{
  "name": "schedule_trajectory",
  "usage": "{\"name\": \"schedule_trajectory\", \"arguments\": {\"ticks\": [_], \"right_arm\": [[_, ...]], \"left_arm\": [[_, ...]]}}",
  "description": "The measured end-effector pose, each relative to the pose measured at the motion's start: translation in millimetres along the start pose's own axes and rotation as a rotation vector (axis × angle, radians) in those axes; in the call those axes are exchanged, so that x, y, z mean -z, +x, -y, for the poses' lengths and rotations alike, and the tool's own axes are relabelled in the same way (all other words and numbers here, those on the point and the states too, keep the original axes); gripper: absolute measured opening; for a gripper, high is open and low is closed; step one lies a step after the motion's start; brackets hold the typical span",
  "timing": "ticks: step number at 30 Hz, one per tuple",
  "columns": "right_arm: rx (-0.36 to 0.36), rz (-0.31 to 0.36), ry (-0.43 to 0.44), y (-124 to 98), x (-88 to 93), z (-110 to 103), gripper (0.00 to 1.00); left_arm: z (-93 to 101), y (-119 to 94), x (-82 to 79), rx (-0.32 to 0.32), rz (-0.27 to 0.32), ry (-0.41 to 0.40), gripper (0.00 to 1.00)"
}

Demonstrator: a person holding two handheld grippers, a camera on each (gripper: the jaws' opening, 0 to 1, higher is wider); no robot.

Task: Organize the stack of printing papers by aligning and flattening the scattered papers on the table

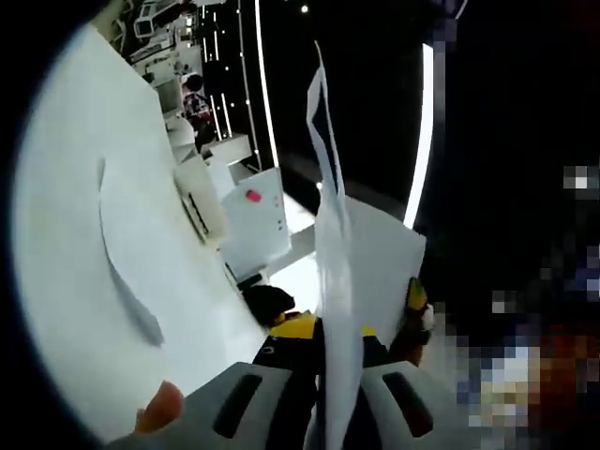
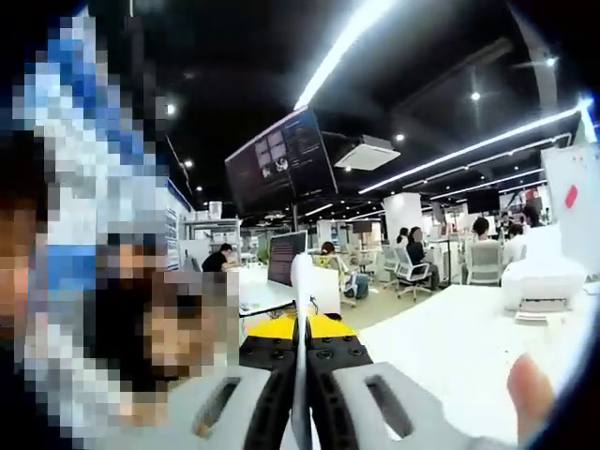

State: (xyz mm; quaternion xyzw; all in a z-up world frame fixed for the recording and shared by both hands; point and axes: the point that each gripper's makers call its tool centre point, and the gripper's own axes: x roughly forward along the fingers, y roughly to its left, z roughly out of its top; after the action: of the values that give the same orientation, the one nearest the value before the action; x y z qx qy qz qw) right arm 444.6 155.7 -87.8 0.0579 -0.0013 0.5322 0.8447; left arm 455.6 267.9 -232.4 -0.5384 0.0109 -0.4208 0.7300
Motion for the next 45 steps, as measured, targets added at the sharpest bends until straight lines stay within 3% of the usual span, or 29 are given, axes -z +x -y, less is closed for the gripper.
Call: {"name": "schedule_trajectory", "arguments": {"ticks": [9,21,32,35,45], "right_arm": [[0.072,-0.026,0.027,4.7,16.1,38.5,0.00],[0.096,-0.043,0.070,9.8,34.8,54.2,0.00],[0.099,-0.056,0.091,11.4,36.0,69.8,0.00],[0.099,-0.064,0.103,11.8,39.3,73.8,0.00],[0.097,-0.064,0.165,18.8,52.4,82.6,0.00]], "left_arm": [[-10.0,-0.1,3.8,-0.008,0.003,-0.043,0.06],[-16.8,0.8,0.2,-0.009,0.014,-0.092,0.06],[-20.6,0.5,8.4,-0.018,0.016,-0.112,0.06],[-22.4,1.3,3.8,-0.011,0.033,-0.139,0.09],[-24.3,4.2,2.6,-0.010,0.044,-0.130,0.09]]}}
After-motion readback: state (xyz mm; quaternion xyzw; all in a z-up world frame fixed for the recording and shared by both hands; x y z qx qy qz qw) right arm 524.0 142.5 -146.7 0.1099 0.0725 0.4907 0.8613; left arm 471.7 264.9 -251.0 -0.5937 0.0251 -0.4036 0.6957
